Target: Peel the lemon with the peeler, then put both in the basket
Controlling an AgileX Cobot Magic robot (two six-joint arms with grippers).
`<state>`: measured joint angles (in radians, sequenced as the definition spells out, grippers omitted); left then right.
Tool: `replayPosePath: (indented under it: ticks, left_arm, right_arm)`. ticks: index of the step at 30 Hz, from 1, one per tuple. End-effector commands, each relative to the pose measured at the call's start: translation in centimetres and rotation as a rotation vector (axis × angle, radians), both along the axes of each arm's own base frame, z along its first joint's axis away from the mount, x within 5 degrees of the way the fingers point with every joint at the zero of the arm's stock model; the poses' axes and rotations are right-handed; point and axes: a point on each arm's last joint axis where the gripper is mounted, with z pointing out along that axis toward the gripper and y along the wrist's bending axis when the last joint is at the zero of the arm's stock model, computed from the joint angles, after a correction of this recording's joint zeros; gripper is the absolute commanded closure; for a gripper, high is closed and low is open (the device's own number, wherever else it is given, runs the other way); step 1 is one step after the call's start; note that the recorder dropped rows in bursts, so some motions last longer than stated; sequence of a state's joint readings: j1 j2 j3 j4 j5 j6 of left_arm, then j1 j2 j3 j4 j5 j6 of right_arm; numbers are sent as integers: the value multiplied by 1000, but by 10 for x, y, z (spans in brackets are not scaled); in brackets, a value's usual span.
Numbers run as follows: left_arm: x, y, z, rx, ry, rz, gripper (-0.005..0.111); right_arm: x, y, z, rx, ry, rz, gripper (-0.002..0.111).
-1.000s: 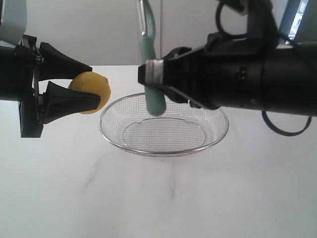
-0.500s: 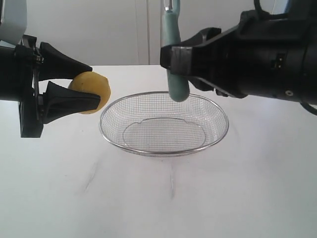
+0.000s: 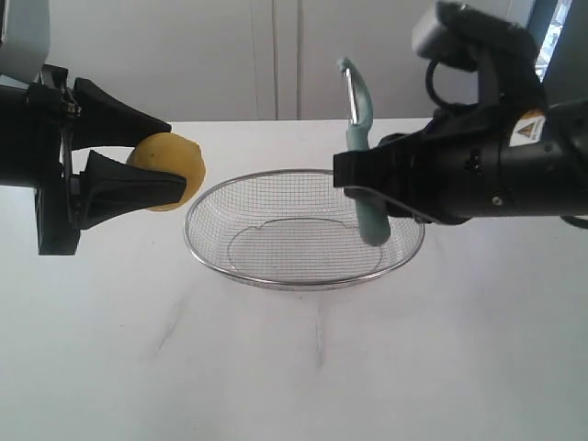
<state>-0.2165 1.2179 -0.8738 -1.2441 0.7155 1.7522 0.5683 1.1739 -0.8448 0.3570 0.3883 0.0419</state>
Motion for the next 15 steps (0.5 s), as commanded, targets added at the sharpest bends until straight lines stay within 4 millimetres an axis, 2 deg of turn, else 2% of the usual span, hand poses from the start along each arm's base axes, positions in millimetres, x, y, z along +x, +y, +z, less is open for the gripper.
replayPosePath:
  ticks: [1, 5, 10, 15]
  left_arm:
    - [-4, -2, 4, -34, 8, -12, 107]
    - [-4, -2, 4, -38, 9, -11, 107]
    - [-4, -2, 4, -38, 9, -13, 107]
    - [-4, -2, 4, -38, 9, -13, 107]
  right_arm:
    - [14, 8, -25, 1, 138, -41, 108]
    - [22, 26, -49, 6, 225, -36, 108]
    - [18, 56, -71, 13, 265, 26, 108]
    - [12, 84, -78, 14, 280, 114, 108]
